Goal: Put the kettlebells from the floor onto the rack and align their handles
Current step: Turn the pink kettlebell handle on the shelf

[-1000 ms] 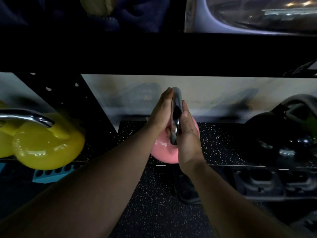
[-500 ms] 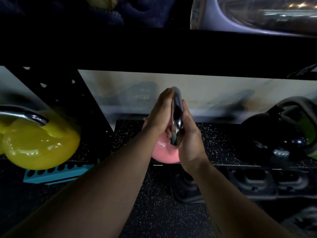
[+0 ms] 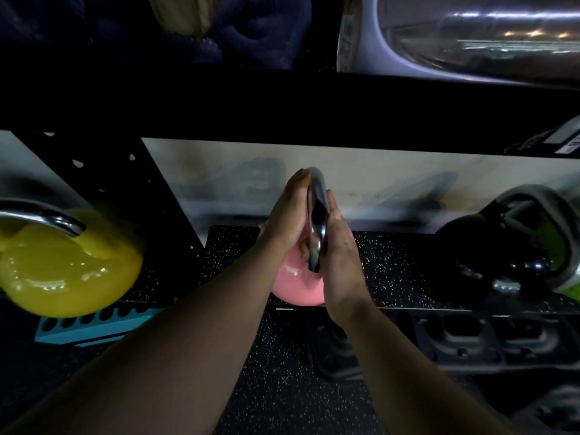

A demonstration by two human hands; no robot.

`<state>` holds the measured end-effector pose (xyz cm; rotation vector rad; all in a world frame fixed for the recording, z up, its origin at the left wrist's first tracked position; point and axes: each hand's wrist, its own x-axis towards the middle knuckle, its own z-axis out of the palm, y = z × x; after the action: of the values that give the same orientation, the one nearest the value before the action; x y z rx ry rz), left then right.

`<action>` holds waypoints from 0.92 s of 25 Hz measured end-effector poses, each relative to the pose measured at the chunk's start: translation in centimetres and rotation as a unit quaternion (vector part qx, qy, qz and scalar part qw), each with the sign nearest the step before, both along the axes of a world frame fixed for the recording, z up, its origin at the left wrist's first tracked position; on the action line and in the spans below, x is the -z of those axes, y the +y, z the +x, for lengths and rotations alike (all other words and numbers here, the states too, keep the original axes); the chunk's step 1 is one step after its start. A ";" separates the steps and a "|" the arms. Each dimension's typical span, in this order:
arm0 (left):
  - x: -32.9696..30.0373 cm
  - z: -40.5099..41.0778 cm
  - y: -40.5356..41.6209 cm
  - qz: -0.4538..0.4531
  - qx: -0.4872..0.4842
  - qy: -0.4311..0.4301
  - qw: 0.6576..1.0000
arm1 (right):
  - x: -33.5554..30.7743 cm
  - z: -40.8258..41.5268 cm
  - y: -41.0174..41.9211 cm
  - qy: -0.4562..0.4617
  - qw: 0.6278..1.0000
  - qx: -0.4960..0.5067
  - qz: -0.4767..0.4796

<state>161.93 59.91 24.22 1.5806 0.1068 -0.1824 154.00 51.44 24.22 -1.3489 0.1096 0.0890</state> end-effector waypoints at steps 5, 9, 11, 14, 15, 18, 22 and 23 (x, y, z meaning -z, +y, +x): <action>-0.8 -0.1 0.3 0.090 0.037 0.025 0.995 | -0.4 -0.5 0.0 0.008 0.999 0.013 -0.033; -1.5 -2.1 1.0 0.194 0.017 -0.007 0.981 | -0.7 -0.4 -2.3 0.008 0.986 -0.041 -0.163; -0.8 -4.7 2.4 0.252 0.036 -0.014 0.967 | -1.0 -0.3 -4.7 0.021 0.963 -0.069 -0.261; 0.3 -8.7 5.7 0.347 0.086 0.011 0.934 | -1.4 -1.0 -9.8 0.006 0.867 -0.128 -0.481; 0.4 -9.6 7.2 0.401 0.089 0.018 0.912 | -1.6 -1.4 -10.9 0.005 0.832 -0.136 -0.538; -0.3 -11.5 11.5 0.532 0.069 0.027 0.843 | -2.2 -2.2 -11.6 -0.009 0.749 -0.155 -0.645; -0.8 -13.1 15.6 0.563 0.039 0.001 0.825 | -3.1 -3.2 -6.6 -0.069 0.684 -0.210 -0.695; -1.0 -13.5 16.3 0.564 0.045 -0.016 0.824 | -3.1 -3.8 -4.8 -0.084 0.677 -0.215 -0.699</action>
<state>148.41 76.19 25.23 2.7864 0.1212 -0.1730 150.15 46.61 27.35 -2.9231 -0.4068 0.3218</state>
